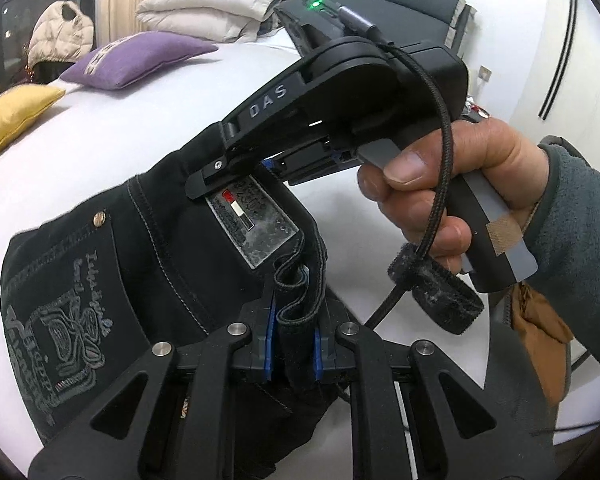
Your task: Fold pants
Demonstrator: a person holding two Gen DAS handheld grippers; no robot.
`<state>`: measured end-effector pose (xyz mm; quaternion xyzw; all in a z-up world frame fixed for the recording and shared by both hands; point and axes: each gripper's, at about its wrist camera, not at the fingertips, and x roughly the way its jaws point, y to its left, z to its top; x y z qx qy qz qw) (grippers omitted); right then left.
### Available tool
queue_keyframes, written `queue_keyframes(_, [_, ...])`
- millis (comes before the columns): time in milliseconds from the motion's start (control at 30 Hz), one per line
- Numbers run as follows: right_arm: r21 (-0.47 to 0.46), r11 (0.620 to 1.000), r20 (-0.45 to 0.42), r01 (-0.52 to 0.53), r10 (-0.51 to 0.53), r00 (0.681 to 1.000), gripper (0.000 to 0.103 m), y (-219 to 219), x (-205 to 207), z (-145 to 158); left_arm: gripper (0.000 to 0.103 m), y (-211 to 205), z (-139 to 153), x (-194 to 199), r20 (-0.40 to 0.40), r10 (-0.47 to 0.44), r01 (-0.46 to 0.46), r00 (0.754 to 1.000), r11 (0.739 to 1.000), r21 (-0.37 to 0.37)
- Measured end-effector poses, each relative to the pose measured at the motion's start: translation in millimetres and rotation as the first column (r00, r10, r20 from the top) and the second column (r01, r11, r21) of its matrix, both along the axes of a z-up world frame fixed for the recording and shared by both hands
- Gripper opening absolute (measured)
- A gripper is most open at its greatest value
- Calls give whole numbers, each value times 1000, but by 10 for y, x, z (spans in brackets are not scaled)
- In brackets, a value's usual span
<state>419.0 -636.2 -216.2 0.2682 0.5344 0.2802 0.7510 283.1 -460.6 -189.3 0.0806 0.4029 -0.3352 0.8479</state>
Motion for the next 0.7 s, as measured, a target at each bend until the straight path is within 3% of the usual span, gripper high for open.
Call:
queue_keyframes(200, [-2, 1000, -40, 14, -14, 999, 16, -36, 93, -194, 14, -185, -277, 32, 17, -21, 20, 1000, 996, 82])
queue_keyframes(300, [92, 994, -129, 66, -54, 990, 18, -145, 136, -411, 17, -262, -387, -35, 64, -34, 26, 997, 992, 127])
queue_keyframes(333, [101, 992, -129, 76, -62, 990, 25, -163, 122, -399, 24, -290, -374, -64, 73, -39, 29, 997, 991, 129])
queue_keyframes(367, [101, 991, -113, 82, -71, 991, 40, -175, 98, -345, 29, -314, -362, -93, 76, -46, 36, 996, 991, 130])
queue_keyframes(400, [99, 991, -98, 86, -77, 992, 50, -190, 78, -291, 47, -325, -357, -126, 73, -52, 42, 996, 990, 132])
queue_keyframes(433, [96, 990, -82, 102, -94, 992, 69, -227, 54, -221, 59, -331, -341, -157, 67, -59, 50, 996, 990, 129])
queue_keyframes(467, [73, 987, -69, 142, -137, 988, 85, -299, 26, -143, 60, -320, -306, -199, 67, -63, 55, 996, 992, 116])
queue_keyframes(500, [53, 981, -57, 186, -183, 981, 90, -375, 0, -78, 60, -301, -269, -244, 70, -60, 52, 996, 993, 110])
queue_keyframes(600, [72, 960, -14, 269, -269, 963, 90, -598, -99, 131, 63, -142, -35, -414, 62, -68, 63, 996, 995, 73])
queue_keyframes(700, [143, 967, 54, 211, -220, 974, 77, -527, -328, 406, 63, 323, 211, -377, 90, -10, 8, 996, 1000, 21])
